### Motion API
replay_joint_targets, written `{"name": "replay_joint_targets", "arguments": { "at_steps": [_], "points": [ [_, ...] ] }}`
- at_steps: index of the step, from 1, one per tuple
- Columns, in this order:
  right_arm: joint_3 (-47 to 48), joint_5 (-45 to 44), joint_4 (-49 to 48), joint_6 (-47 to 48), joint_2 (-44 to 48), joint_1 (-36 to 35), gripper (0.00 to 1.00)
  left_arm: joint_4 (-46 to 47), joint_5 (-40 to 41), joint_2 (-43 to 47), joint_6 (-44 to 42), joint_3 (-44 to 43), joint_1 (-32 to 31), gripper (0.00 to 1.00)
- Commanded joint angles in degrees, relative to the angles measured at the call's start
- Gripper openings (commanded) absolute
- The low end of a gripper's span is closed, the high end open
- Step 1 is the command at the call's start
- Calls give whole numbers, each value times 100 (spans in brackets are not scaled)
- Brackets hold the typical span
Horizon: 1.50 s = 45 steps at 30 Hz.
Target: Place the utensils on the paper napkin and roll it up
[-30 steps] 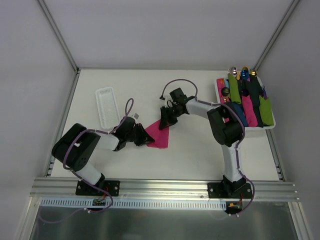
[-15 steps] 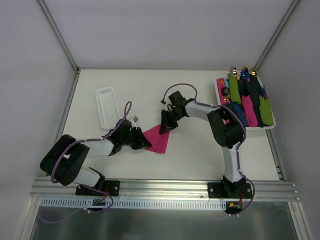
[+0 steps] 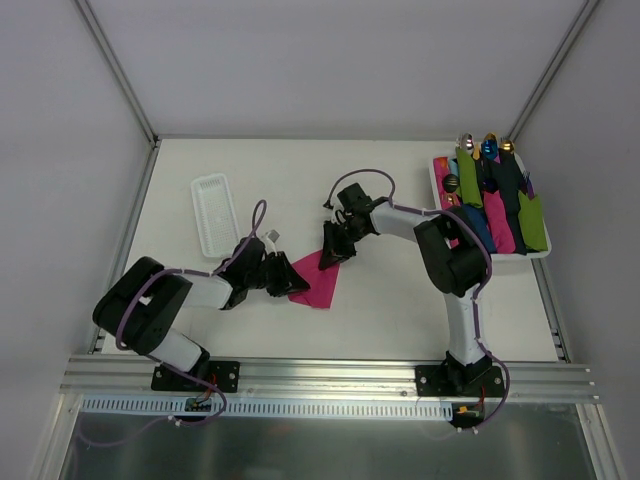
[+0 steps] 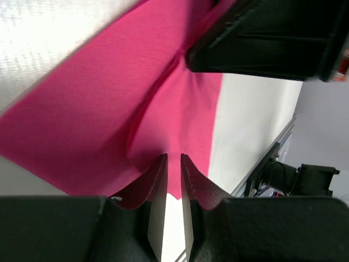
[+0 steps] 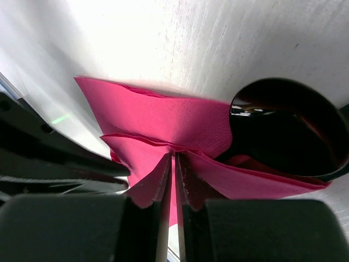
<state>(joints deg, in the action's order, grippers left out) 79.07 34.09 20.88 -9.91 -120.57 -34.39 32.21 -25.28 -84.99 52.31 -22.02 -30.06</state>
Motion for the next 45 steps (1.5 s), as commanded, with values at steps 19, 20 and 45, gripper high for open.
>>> {"name": "replay_joint_targets", "arguments": {
  "at_steps": [19, 20, 45],
  "points": [
    [223, -499, 697, 640, -283, 117, 10, 1358, 313, -1346, 1115, 365, -52, 2],
    [232, -526, 706, 640, -265, 117, 10, 1341, 356, -1240, 1079, 409, -52, 3],
    [346, -341, 786, 534, -361, 187, 10, 620, 269, -949, 806, -742, -465, 8]
  ]
}}
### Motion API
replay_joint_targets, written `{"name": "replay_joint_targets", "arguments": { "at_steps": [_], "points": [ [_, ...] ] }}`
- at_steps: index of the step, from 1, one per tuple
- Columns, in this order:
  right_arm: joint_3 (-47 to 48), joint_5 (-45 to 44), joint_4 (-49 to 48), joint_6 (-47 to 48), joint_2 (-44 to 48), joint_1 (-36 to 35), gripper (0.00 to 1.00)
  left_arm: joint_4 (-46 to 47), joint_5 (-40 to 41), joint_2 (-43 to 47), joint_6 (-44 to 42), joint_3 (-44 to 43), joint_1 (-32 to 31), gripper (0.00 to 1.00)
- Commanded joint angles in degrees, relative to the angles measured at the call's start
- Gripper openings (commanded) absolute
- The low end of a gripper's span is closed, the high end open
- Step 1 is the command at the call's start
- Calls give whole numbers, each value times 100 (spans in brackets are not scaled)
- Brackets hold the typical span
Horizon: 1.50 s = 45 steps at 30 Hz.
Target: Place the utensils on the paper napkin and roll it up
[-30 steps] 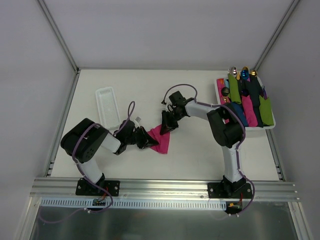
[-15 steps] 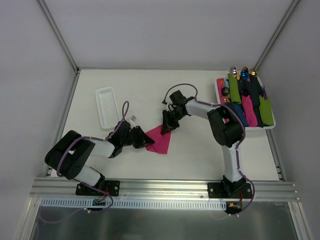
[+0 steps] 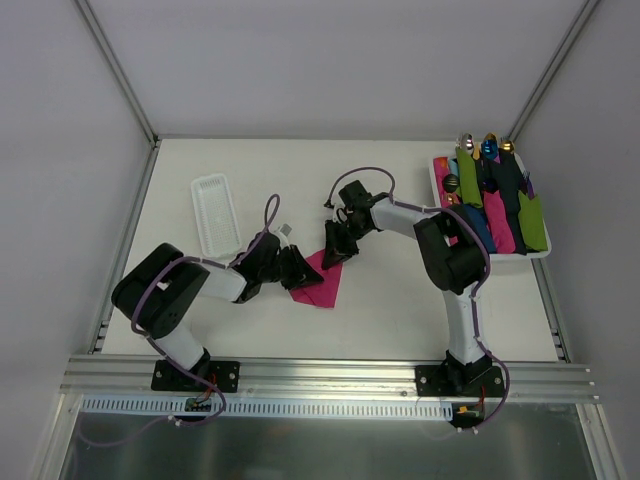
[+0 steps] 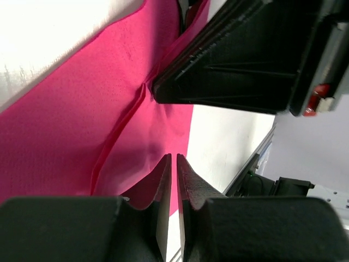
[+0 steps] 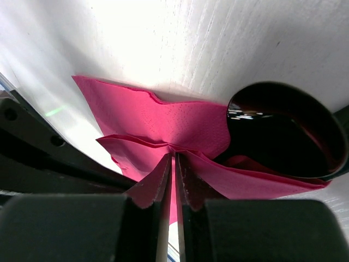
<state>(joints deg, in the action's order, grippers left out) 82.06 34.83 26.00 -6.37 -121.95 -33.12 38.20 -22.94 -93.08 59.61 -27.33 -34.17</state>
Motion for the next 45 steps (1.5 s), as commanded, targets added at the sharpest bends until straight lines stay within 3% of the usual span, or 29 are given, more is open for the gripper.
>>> {"name": "replay_joint_targets", "arguments": {
  "at_steps": [1, 15, 27, 45],
  "points": [
    [55, -407, 274, 171, -233, 60, 10, 13, 52, -227, 111, -211, -63, 8],
    [293, -196, 309, 215, -294, 87, 10, -770, 413, -659, 252, -27, -107, 0],
    [152, -485, 415, 540, 576, 8, 15, -954, 518, -800, 384, -53, -107, 0],
    [433, -811, 459, 584, -162, -107, 14, -981, 483, -738, 332, 26, -98, 0]
  ]
}}
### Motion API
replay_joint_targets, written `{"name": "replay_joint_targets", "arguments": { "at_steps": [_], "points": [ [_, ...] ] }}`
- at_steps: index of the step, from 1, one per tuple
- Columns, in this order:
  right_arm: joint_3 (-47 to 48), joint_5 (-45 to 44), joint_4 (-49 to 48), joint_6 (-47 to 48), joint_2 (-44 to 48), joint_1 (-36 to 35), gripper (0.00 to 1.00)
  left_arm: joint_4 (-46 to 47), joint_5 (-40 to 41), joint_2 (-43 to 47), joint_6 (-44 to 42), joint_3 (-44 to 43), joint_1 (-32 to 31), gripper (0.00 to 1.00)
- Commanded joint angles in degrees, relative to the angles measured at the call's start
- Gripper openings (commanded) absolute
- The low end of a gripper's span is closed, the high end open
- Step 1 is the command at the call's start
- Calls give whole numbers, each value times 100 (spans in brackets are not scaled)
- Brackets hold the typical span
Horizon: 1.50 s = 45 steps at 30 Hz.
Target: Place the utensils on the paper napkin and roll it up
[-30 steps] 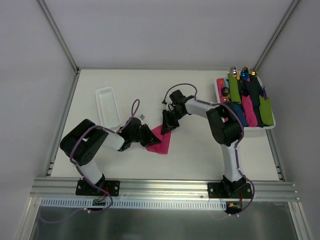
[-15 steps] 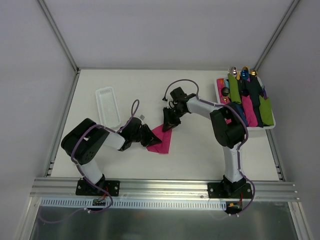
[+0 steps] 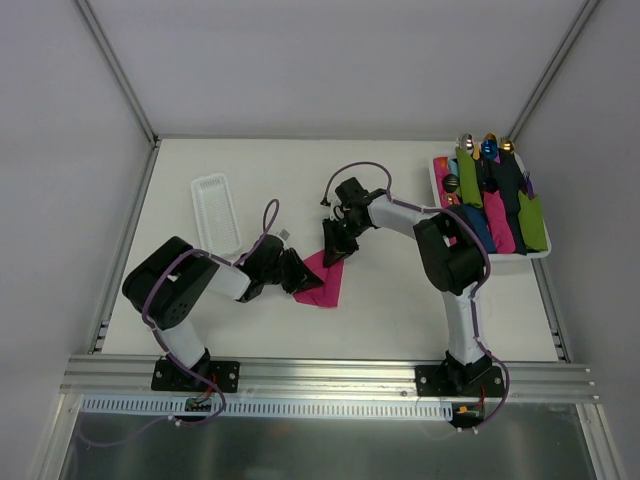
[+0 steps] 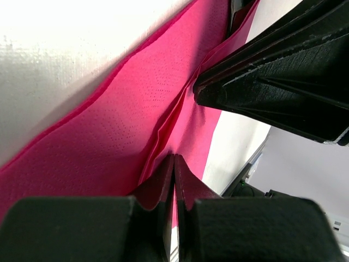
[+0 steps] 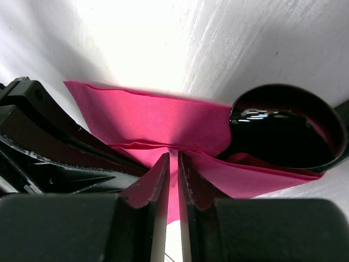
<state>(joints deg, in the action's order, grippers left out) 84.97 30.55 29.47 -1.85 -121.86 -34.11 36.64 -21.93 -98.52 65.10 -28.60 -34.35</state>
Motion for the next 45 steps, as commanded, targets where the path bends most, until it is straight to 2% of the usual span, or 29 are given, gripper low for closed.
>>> {"name": "replay_joint_targets", "arguments": {
  "at_steps": [1, 6, 13, 36, 45],
  "points": [
    [143, -417, 111, 132, -188, -8, 14, -791, 383, -159, -226, 162, -81, 0],
    [169, -462, 217, 79, -276, -8, 14, -395, 242, 166, -489, 224, -98, 0],
    [222, -400, 278, 70, -312, -17, 13, -711, 295, 579, -780, -110, -107, 1],
    [266, -330, 322, 114, -373, 1, 13, -922, 243, -369, -973, -1271, -90, 1],
    [424, -365, 419, 53, -452, 45, 11, -913, 304, -255, -911, -788, -98, 1]
  ]
}}
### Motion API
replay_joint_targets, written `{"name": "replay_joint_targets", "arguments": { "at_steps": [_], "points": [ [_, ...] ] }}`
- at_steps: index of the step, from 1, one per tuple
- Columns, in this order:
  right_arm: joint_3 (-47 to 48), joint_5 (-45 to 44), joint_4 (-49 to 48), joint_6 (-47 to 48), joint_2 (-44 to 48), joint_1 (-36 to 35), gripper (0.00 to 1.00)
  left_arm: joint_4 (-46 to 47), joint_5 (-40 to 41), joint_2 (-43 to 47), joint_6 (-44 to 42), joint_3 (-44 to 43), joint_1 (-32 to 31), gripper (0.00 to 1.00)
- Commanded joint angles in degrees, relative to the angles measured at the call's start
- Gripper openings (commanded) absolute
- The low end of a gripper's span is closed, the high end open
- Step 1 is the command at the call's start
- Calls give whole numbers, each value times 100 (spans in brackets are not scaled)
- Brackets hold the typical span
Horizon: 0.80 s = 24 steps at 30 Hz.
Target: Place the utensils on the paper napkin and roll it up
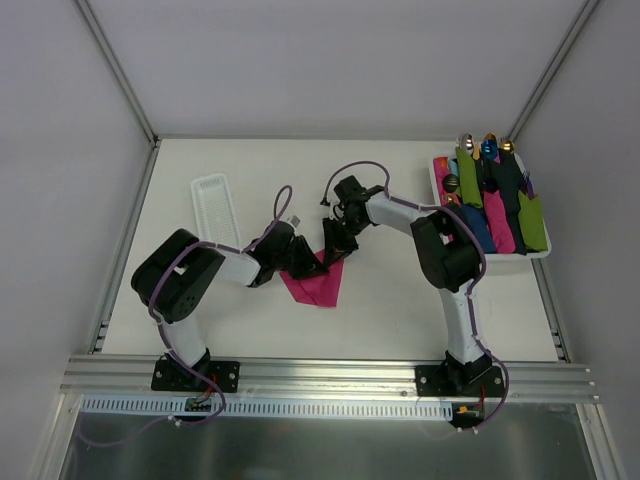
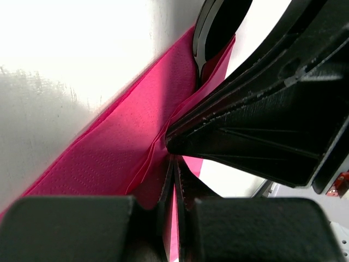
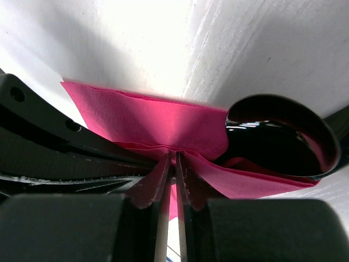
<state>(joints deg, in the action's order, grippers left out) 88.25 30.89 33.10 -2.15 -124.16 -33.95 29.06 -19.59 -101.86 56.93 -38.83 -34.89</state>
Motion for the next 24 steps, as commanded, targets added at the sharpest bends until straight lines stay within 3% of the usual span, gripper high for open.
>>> {"name": "replay_joint_targets", "arguments": {
  "at_steps": [1, 24],
  "points": [
    [105, -391, 65, 57, -232, 47, 11, -155, 61, 79, -103, 279, -44, 1],
    [237, -514, 205, -40, -293, 82, 11, -269, -18, 1283, -243, 1501, -369, 6]
  ]
}}
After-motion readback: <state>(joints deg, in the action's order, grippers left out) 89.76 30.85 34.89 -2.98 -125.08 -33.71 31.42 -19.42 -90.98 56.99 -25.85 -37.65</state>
